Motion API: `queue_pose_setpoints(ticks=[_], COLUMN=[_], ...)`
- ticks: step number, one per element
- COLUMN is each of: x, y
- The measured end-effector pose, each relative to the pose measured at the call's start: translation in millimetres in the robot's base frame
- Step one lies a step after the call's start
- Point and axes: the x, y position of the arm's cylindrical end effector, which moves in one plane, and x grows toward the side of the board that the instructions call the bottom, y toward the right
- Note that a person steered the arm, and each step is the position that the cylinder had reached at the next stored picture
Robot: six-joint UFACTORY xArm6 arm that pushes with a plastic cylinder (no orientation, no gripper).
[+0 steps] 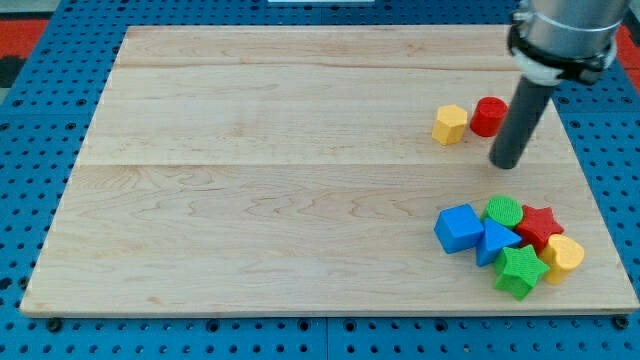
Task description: Separate the yellow hexagon and red circle from each other
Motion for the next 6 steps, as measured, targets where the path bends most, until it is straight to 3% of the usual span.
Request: queue_pose_setpoints(ticks=[1,3,4,6], x=[-34.2,-75.0,-93.7,-111.2], y=[10.1,-73.6,-77.1,-0.8])
